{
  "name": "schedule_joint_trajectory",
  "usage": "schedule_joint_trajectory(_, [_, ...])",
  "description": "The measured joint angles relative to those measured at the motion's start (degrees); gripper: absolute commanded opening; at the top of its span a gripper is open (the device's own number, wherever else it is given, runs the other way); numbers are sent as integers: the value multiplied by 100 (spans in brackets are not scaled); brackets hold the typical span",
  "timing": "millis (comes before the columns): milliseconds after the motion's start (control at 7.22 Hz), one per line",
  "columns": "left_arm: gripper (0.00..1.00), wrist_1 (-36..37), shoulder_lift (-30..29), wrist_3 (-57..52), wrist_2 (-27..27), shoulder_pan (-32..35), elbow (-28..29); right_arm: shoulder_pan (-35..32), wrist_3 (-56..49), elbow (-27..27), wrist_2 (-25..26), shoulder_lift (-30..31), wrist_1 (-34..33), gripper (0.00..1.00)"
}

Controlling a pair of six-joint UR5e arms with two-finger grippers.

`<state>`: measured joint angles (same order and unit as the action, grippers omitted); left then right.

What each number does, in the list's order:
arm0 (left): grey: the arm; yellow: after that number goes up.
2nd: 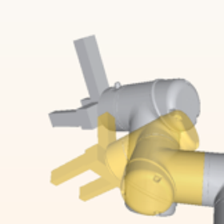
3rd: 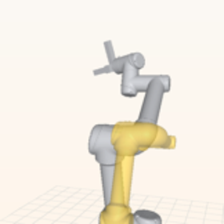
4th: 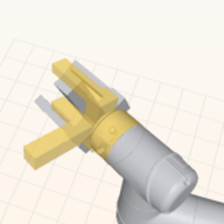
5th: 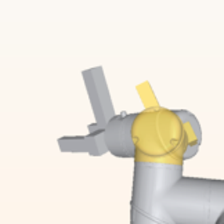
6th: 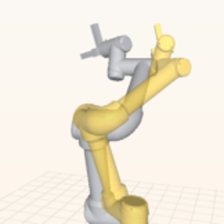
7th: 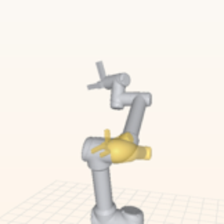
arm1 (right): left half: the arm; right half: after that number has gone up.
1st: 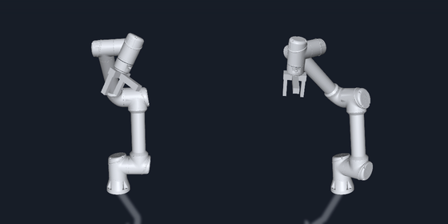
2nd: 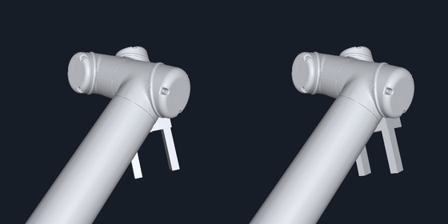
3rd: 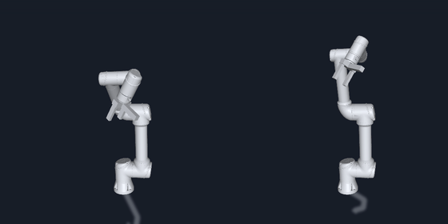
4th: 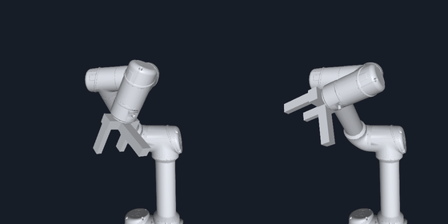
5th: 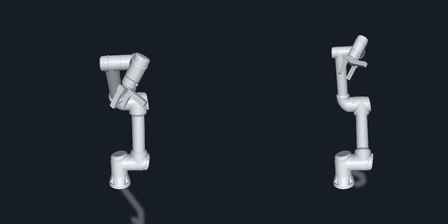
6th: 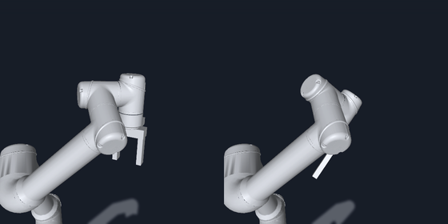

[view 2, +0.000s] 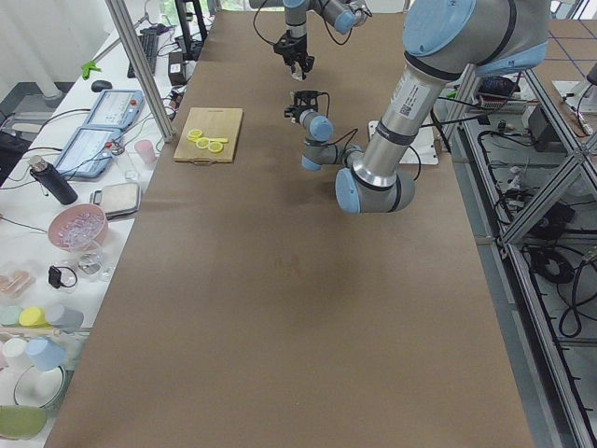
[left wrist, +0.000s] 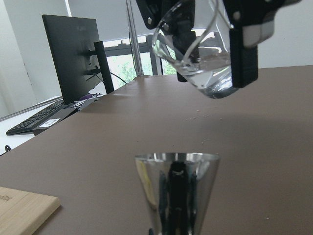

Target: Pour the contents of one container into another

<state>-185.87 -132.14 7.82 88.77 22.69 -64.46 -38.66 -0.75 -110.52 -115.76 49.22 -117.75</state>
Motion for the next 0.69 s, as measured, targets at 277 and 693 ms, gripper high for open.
schedule_joint_trajectory(277, [0,5,-13,0,0,-1,-19,3,-4,34,8,-31,-11,0])
schedule_joint_trajectory(693, [0,9,-29,0,-8,-1,-26,7,-32,171,9,-242,-282,0])
